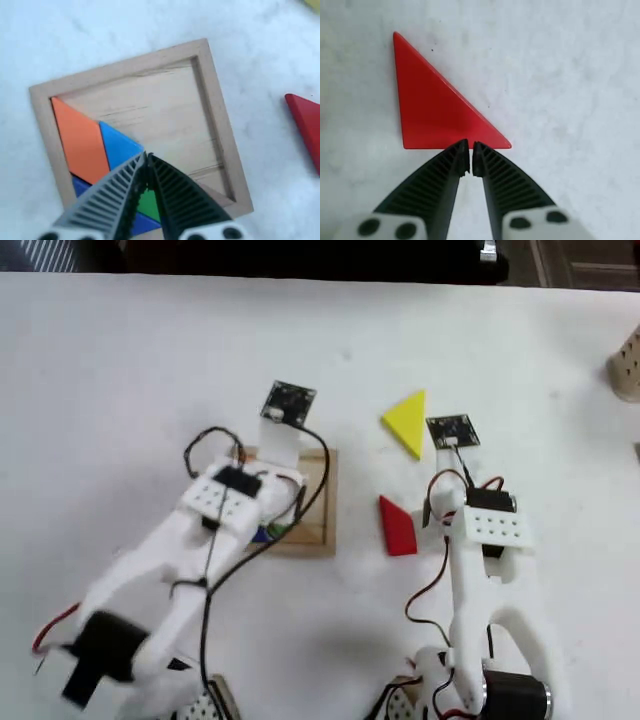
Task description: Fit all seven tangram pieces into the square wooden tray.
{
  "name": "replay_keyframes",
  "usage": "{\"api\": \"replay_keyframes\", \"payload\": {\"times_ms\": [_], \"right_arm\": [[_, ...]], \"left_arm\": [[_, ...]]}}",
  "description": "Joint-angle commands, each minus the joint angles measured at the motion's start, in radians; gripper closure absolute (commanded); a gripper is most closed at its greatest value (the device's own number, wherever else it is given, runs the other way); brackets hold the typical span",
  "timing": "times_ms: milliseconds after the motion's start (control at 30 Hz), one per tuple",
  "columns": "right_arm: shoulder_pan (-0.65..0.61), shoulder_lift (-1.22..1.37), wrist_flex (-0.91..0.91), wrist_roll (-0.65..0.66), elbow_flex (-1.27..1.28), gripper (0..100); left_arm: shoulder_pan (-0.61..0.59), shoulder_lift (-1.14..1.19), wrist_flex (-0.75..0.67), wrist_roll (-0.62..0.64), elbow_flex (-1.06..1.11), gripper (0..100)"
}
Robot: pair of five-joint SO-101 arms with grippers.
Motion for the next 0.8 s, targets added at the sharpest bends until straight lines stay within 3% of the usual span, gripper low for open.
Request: {"api": "replay_keyframes", "payload": {"times_ms": [0,133,767], "right_arm": [[-0.005,-0.035,-0.022,-0.003,-0.002,98.1],[-0.004,-0.035,-0.022,-0.005,-0.002,98.1],[-0.001,-0.035,-0.022,-0.008,-0.002,98.1]], "left_arm": [[-0.015,-0.17,-0.126,0.008,0.104,98],[-0.015,-0.248,-0.212,0.008,0.192,97],[-0.234,-0.282,-0.316,0.014,0.203,97]]}}
